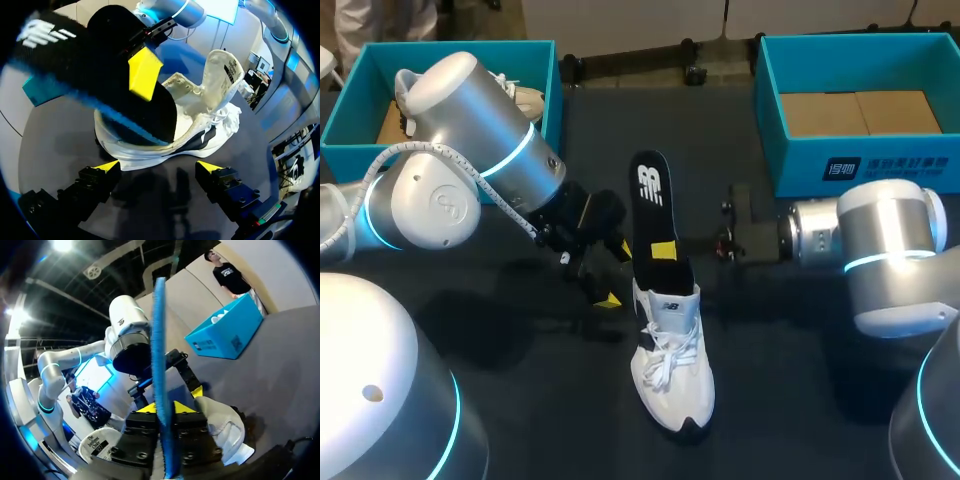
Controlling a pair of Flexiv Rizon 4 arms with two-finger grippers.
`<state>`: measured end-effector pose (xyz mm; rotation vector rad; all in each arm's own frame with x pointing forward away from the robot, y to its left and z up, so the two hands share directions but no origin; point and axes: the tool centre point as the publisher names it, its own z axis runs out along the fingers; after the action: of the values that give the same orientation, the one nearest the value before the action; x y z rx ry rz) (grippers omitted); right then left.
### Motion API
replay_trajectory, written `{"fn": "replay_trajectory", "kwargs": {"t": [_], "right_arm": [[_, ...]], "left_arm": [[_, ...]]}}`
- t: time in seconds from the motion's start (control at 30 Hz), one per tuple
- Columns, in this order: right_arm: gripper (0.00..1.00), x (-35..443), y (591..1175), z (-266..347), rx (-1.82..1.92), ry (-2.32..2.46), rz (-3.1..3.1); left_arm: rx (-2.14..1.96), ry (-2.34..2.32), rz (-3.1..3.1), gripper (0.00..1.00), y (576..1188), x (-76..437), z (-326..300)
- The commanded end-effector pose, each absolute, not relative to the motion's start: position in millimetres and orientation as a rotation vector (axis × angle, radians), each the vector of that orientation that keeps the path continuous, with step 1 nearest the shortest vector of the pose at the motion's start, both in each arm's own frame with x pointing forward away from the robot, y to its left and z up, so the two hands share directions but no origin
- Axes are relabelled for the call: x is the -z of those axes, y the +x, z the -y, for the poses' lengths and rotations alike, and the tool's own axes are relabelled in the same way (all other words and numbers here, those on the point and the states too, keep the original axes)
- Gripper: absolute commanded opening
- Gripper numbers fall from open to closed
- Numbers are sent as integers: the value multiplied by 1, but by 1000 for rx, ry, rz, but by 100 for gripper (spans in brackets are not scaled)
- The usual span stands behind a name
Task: Take the shoe out of the shoebox, open the shoe tongue, remove and reinsert the insole, then place the shoe into the shoebox
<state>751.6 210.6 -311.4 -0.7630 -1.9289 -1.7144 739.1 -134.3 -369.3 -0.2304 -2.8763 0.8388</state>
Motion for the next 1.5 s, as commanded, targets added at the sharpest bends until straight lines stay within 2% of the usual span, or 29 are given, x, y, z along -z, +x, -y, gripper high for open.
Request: {"fn": "replay_trajectory", "kwargs": {"t": [0.03, 0.9, 0.97, 1.0, 1.03, 1.2, 1.5], "right_arm": [[0, 316, 752, -212, 1721, -760, 1918], [0, 349, 726, -198, 1787, -843, 1787], [25, 346, 726, -199, 1788, -836, 1794], [33, 343, 727, -200, 1787, -829, 1804], [36, 340, 728, -201, 1784, -820, 1815], [38, 331, 732, -205, 1778, -794, 1844], [35, 316, 739, -212, 1763, -747, 1890]], "left_arm": [[-838, -231, 2876, 100, 739, 370, 135], [-838, -231, 2876, 100, 739, 370, 135], [-838, -231, 2876, 100, 739, 370, 135], [-838, -231, 2876, 100, 739, 370, 135], [-838, -231, 2876, 100, 739, 370, 135], [-838, -231, 2876, 100, 739, 370, 135], [-838, -231, 2876, 100, 739, 370, 135]]}}
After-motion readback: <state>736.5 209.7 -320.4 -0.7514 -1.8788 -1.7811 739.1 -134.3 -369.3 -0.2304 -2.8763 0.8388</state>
